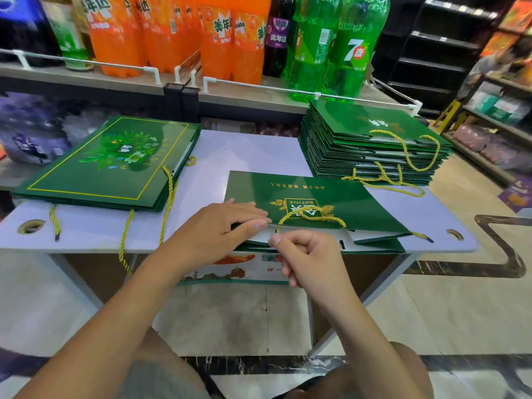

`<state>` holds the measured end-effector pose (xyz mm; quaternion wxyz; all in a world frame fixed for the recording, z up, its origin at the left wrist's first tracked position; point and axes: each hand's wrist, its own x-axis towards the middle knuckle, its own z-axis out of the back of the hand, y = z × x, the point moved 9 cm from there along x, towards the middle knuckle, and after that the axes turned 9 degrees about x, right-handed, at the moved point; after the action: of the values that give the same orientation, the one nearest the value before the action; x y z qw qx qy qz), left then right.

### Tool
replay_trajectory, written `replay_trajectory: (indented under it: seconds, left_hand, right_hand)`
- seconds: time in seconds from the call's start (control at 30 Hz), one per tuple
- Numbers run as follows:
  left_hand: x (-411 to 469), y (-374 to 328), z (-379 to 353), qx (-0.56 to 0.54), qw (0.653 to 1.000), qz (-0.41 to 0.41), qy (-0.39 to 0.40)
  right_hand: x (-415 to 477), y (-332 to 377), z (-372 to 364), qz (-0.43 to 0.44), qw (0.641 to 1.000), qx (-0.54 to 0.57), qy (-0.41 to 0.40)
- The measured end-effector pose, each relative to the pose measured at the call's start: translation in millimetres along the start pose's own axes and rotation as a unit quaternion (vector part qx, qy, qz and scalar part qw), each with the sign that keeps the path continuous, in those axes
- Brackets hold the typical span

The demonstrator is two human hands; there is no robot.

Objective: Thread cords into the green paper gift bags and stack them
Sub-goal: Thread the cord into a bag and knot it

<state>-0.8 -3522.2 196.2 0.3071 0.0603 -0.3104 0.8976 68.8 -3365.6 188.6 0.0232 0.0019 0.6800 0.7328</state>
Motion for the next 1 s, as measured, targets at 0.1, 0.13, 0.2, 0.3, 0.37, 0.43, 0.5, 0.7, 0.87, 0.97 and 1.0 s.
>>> replay_trajectory:
  seconds: [0.1, 0.13, 0.2, 0.3, 0.37, 0.43, 0.5, 0.7, 0.87, 0.97, 1.0]
  left_hand:
    - [-1, -1, 2, 0.009, 1.0, -0.005, -0.009]
    - [-1, -3, 2, 0.022, 1.0, -0.007, -0.01]
    - [-3, -6, 3, 0.04, 0.999, -0.011, -0.006]
    - [-4, -13, 5, 0.051, 0.999, -0.018, 0.001]
    - [-5, -17, 5, 0.063, 0.998, -0.012, 0.01]
    - [-1, -17, 1, 0.1, 0.994, 0.007, 0.032]
    - [3, -14, -9, 0.161, 0.983, 0.029, 0.078]
    - [3, -12, -23, 0.266, 0.952, 0.023, 0.151]
    - [4, -10, -25, 0.276, 0.949, 0.01, 0.149]
    - [3, -10, -25, 0.273, 0.951, 0.004, 0.147]
    - [3, -10, -25, 0.275, 0.95, 0.003, 0.147]
  right_hand:
    - [-8, 26, -2, 0.095, 0.981, -0.155, 0.061]
    - [-8, 41, 3, 0.141, 0.966, -0.209, 0.051]
    - [-1, 69, 21, 0.22, 0.93, -0.295, 0.013]
    - [34, 76, 28, 0.223, 0.82, -0.521, 0.076]
    - [59, 59, 30, 0.184, 0.773, -0.59, 0.145]
    - [74, 54, 29, 0.175, 0.798, -0.546, 0.186]
    - [85, 55, 26, 0.14, 0.855, -0.446, 0.226]
    - [114, 66, 9, 0.029, 0.922, -0.245, 0.298]
    - [138, 61, 6, 0.066, 0.916, -0.332, 0.213]
    - [142, 60, 3, 0.139, 0.872, -0.445, 0.148]
    - [142, 60, 2, 0.16, 0.851, -0.484, 0.126]
